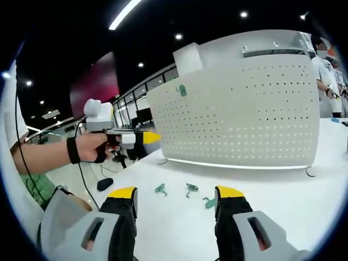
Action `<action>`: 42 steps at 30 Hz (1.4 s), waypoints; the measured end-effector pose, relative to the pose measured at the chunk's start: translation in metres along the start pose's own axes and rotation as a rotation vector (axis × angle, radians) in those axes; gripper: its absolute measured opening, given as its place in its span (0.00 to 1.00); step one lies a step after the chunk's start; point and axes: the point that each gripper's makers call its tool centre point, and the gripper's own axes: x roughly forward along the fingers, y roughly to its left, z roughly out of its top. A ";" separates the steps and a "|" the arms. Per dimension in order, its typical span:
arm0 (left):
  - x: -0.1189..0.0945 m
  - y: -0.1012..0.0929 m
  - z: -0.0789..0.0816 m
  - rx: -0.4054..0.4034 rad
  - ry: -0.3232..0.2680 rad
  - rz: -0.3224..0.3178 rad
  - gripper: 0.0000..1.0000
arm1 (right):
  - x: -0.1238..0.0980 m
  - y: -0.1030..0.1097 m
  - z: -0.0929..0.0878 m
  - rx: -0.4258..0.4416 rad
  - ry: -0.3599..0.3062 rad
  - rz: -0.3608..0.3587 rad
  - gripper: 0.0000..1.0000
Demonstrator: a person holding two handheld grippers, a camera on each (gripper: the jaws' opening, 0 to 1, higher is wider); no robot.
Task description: Insert the hook assembly into the mounting plate slot until the hook locks in place.
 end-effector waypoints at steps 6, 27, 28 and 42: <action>-0.003 0.003 -0.018 0.001 0.034 -0.006 0.33 | 0.000 0.000 -0.001 -0.004 0.009 0.005 0.58; -0.015 0.008 -0.072 -0.053 0.109 -0.010 0.33 | -0.002 0.010 -0.008 -0.002 0.036 -0.006 0.58; -0.016 0.007 -0.076 -0.055 0.112 -0.010 0.33 | -0.003 0.010 -0.009 -0.003 0.039 -0.006 0.58; -0.023 0.009 -0.111 -0.063 0.145 0.001 0.33 | -0.005 0.013 -0.013 0.003 0.061 -0.011 0.58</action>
